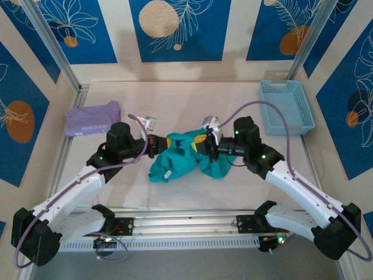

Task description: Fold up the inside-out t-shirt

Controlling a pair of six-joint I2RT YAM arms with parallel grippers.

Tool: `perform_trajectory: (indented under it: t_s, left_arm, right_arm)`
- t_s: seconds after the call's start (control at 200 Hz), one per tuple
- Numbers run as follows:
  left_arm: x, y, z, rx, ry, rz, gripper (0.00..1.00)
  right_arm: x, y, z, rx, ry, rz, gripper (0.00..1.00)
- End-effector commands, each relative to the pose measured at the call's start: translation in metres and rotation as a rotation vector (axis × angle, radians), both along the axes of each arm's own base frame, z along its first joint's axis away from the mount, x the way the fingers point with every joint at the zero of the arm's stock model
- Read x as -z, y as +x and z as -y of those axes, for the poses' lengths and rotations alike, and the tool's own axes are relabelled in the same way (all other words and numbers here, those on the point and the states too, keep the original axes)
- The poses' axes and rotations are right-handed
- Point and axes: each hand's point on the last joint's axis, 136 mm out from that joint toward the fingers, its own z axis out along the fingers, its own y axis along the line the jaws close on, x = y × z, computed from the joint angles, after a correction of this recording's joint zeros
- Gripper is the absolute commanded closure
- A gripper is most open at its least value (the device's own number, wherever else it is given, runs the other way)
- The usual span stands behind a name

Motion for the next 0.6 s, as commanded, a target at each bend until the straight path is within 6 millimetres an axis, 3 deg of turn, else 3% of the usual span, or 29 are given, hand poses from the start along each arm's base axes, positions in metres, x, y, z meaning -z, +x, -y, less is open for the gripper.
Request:
perform_trajectory:
  t_s: [0.0, 0.155, 0.36, 0.465, 0.595]
  left_arm:
    - [-0.007, 0.012, -0.008, -0.057, 0.050, 0.056, 0.98]
    - [-0.001, 0.011, -0.013, -0.066, 0.094, 0.064, 0.86]
    - [-0.001, 0.003, -0.033, -0.143, 0.222, 0.148, 0.50]
    - [-0.002, -0.003, -0.045, -0.185, 0.305, 0.211, 0.43]
    - [0.001, -0.013, -0.035, -0.144, 0.334, 0.215, 0.40]
  right_arm:
    - [-0.028, -0.032, -0.006, -0.202, 0.141, -0.141, 1.00]
    - [-0.024, -0.023, -0.010, -0.215, 0.164, -0.227, 1.00]
    - [-0.008, -0.007, -0.007, -0.172, 0.155, -0.280, 1.00]
    - [-0.004, -0.004, -0.002, -0.168, 0.152, -0.287, 1.00]
    - [-0.004, -0.001, 0.003, -0.149, 0.151, -0.285, 1.00]
